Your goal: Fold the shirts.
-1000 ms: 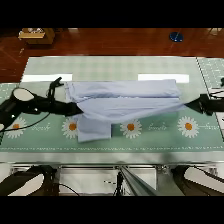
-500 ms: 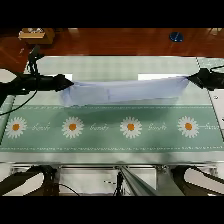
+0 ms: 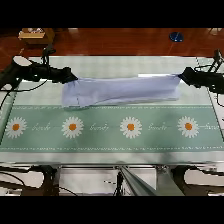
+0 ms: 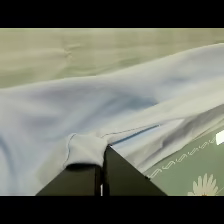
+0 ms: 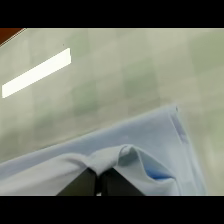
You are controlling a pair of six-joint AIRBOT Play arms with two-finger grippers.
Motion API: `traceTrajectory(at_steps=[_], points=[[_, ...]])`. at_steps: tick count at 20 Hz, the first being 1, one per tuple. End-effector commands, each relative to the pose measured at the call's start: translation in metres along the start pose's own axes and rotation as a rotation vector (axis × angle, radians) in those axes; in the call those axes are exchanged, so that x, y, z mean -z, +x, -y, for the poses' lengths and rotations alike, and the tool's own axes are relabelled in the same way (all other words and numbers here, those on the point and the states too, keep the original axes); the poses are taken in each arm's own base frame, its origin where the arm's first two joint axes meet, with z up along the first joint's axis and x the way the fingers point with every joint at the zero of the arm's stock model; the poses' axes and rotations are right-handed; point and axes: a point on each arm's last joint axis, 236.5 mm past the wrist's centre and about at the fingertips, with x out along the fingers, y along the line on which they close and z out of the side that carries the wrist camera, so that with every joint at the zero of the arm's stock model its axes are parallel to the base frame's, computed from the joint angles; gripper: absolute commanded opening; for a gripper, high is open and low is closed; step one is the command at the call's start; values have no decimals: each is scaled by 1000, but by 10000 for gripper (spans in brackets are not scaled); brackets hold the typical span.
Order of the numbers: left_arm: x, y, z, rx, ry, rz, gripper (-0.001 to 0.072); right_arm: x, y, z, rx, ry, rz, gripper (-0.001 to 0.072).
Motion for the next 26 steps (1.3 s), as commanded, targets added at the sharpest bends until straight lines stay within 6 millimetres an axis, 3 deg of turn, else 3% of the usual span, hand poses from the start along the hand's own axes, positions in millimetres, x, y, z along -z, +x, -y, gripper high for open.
traceTrajectory(at_steps=[1, 5, 9, 10, 11, 12, 13, 14, 15, 18, 20, 23, 26], points=[[-6, 18, -13, 16, -7, -40, 20, 4, 24, 14, 53, -15, 13, 18], [4, 31, -35, -5, -35, -77, 20, 22, 39, 31, 86, -32, -42, 18], [15, 38, -40, 5, -54, -116, 27, 29, 43, 40, 109, -52, -63, 20], [21, 39, -39, 15, -60, -140, 97, 31, 43, 44, 122, -78, -76, 20], [25, 40, -39, 24, -64, -159, 252, 33, 42, 46, 131, -96, -83, 24], [30, 39, -38, 33, -68, -179, 443, 33, 42, 46, 131, -96, -84, 142], [34, 37, -36, 44, -72, -199, 595, 33, 42, 45, 128, -96, -84, 370], [39, 32, -36, 56, -78, -220, 655, 32, 40, 42, 123, -102, -85, 465], [43, 26, -38, 63, -84, -242, 690, 27, 34, 41, 125, -119, -76, 470], [62, -4, -51, 88, -141, -336, 688, 2, 4, 51, 179, -169, -22, 470], [71, -22, -57, 111, -217, -375, 682, -3, -19, 75, 230, -79, -20, 474], [71, -36, -62, 122, -237, -376, 680, 21, -30, 102, 186, 167, -113, 556], [67, -36, -57, 130, -228, -358, 680, 41, -21, 92, 26, 329, -190, 584]])
